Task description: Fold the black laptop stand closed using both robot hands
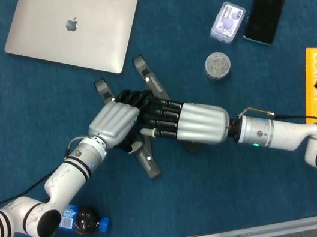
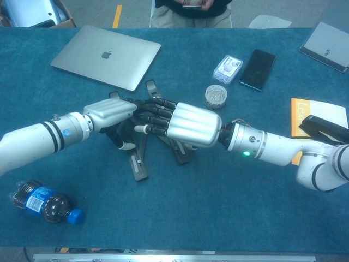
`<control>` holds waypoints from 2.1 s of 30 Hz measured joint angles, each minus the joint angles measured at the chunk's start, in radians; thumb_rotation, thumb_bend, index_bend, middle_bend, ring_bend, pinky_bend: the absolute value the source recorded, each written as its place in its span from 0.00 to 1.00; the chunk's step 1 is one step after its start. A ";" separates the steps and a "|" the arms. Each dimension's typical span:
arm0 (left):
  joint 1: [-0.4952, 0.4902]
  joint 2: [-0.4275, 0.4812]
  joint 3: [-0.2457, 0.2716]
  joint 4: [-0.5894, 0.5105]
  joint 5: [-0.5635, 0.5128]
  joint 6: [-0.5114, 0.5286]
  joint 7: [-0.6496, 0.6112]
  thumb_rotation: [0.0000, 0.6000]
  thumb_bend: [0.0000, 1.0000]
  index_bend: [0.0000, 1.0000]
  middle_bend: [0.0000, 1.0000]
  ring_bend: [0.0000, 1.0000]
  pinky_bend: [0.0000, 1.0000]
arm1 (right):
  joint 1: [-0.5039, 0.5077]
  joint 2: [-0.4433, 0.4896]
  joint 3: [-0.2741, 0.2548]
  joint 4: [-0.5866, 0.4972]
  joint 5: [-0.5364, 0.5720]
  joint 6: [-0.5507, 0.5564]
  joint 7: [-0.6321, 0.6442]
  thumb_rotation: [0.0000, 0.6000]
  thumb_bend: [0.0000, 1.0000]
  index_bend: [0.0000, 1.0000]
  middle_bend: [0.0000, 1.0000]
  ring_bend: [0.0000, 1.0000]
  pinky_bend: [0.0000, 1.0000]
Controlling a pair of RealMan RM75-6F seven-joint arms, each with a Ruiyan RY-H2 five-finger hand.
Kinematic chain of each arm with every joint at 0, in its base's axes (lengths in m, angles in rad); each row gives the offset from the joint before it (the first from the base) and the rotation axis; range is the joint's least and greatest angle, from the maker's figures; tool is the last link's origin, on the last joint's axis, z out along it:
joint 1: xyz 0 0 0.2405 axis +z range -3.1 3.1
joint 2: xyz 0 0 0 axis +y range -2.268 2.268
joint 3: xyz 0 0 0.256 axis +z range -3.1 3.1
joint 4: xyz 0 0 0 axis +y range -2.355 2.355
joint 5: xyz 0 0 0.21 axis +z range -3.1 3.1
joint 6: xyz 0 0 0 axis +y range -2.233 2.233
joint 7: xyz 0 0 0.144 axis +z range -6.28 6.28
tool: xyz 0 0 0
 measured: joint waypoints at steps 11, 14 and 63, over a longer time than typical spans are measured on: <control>-0.002 0.024 -0.005 -0.018 0.049 -0.019 -0.087 1.00 0.26 0.00 0.00 0.00 0.00 | -0.002 -0.025 -0.009 0.033 0.005 0.014 0.019 1.00 0.00 0.00 0.00 0.00 0.05; -0.006 0.035 0.002 -0.017 0.056 -0.022 -0.069 1.00 0.26 0.00 0.00 0.00 0.00 | 0.000 -0.016 -0.003 0.027 0.012 0.022 0.023 1.00 0.00 0.00 0.00 0.00 0.05; -0.047 0.055 0.033 0.259 0.172 -0.040 -0.102 1.00 0.26 0.00 0.00 0.00 0.00 | -0.019 0.064 -0.005 -0.050 0.034 0.015 0.016 1.00 0.00 0.00 0.00 0.00 0.05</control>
